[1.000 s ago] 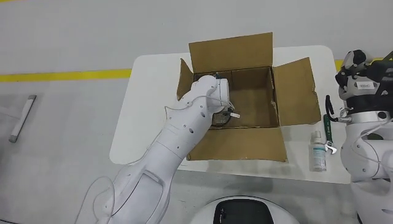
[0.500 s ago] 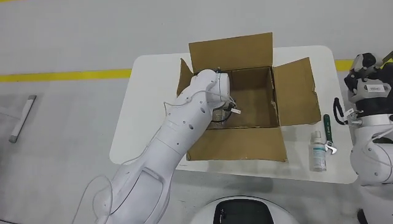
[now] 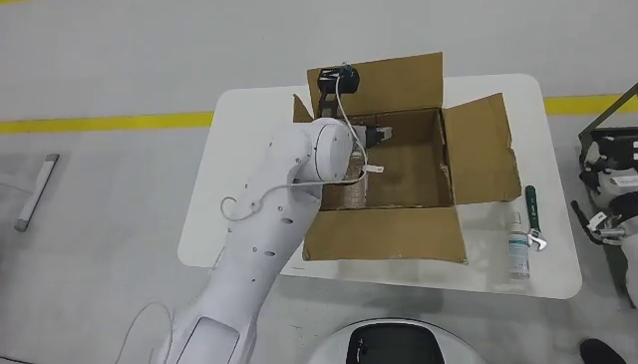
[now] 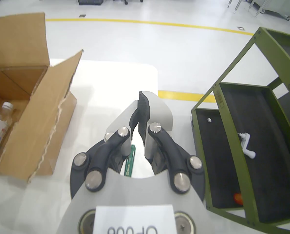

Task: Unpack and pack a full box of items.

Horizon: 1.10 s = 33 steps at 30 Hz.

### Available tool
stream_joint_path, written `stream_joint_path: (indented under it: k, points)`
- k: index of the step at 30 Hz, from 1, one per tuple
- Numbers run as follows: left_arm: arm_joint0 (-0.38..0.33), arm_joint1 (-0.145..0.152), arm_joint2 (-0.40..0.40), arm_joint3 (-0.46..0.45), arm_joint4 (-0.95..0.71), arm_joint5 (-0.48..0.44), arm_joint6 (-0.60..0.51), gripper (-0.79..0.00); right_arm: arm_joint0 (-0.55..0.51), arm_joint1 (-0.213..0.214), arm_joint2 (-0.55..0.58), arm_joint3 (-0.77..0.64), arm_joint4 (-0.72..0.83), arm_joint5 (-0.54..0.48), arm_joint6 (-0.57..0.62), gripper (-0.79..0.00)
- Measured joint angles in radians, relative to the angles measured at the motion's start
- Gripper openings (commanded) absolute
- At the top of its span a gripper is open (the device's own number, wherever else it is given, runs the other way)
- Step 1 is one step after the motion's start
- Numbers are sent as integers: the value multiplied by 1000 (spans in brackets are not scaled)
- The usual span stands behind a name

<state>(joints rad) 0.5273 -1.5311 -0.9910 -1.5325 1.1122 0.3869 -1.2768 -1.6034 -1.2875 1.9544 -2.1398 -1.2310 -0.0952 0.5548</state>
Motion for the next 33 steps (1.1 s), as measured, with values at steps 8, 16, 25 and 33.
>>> stream_joint_path:
  k: [8,16,25,33]
  points:
    - [118,32,-137,-245,92,9,-39,0,-63,-2,2,-22,-20,6,4,-785]
    - [144,47,-202,-356,198,-17,-74,0,-64,-1,-1,-21,-20,2,2,-785]
    - [146,47,-210,-356,209,-2,-68,0,-27,5,-88,-4,43,46,422,-785]
    - [146,47,-210,-356,209,-2,-68,0,39,18,-96,-70,71,72,711,-785]
